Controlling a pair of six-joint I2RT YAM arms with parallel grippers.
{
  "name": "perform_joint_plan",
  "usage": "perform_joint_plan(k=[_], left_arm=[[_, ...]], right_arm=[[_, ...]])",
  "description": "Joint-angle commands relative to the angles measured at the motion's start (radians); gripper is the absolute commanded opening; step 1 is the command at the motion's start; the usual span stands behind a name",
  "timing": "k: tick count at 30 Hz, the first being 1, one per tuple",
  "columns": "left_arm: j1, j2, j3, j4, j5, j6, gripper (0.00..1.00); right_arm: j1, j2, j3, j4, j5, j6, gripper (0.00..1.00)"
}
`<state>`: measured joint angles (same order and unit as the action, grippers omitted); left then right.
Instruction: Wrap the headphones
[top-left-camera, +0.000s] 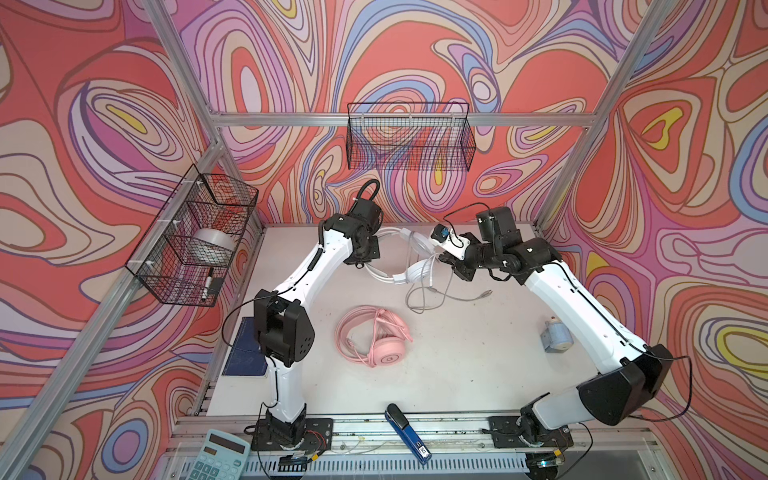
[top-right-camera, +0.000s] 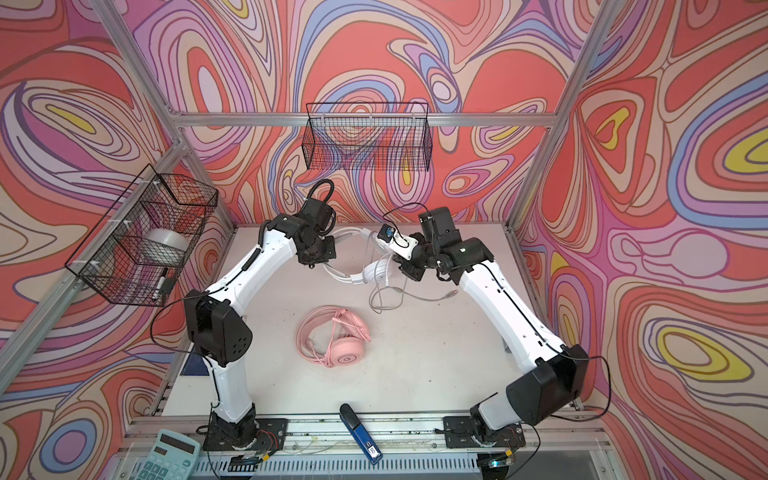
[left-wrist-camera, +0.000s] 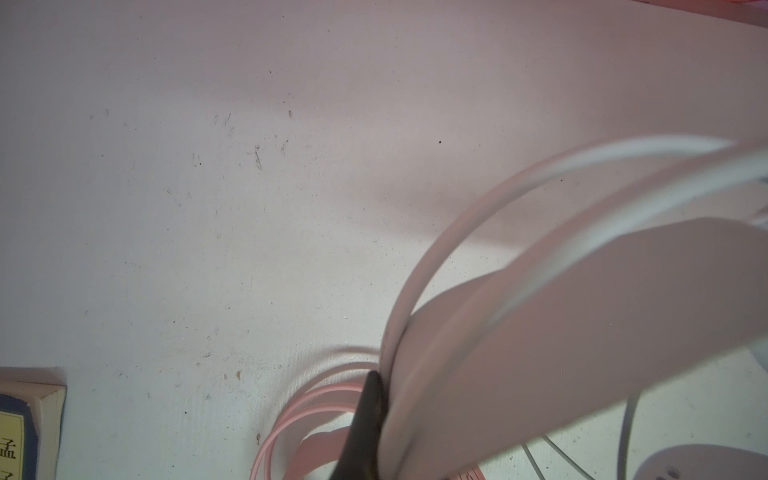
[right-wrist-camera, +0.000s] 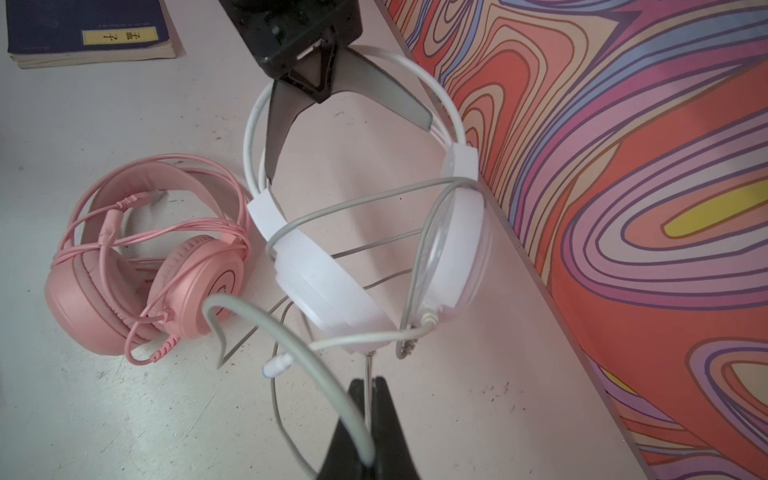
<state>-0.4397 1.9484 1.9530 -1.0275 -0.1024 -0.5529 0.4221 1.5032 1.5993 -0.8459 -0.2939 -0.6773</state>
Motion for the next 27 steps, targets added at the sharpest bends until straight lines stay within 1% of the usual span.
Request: perform_joint_plan(k=[1, 4, 11, 15, 20, 23, 27], left_arm=[[-0.017, 0.006, 0.042, -0.009, 0.005, 0.015, 0.0], [-0.026, 0.006, 0.045, -0.012, 0.012, 0.036, 0.0], [-0.051, 0.001, 0.044, -0.005, 0.059, 0.096, 0.0], [-0.065, 0.008, 0.047, -0.011, 0.074, 0.121, 0.0], [-0.079, 0.005, 0.046, -0.009, 0.102, 0.152, 0.0], [-0.084, 0.005, 0.046, -0.012, 0.102, 0.16, 0.0], [-0.087, -0.001, 0.042, -0.013, 0.118, 0.173, 0.0]], right_arm=[[0.006, 0.044, 0.063, -0.058, 0.039, 0.062, 0.0], [0.004, 0.085, 0.113, -0.082, 0.097, 0.101, 0.0], [0.005, 0.178, 0.221, -0.144, 0.19, 0.183, 0.0], [0.006, 0.226, 0.284, -0.177, 0.2, 0.213, 0.0], [0.003, 0.262, 0.319, -0.183, 0.242, 0.248, 0.0], [0.001, 0.306, 0.352, -0.198, 0.244, 0.271, 0.0], [-0.009, 0.321, 0.364, -0.193, 0.263, 0.295, 0.0]])
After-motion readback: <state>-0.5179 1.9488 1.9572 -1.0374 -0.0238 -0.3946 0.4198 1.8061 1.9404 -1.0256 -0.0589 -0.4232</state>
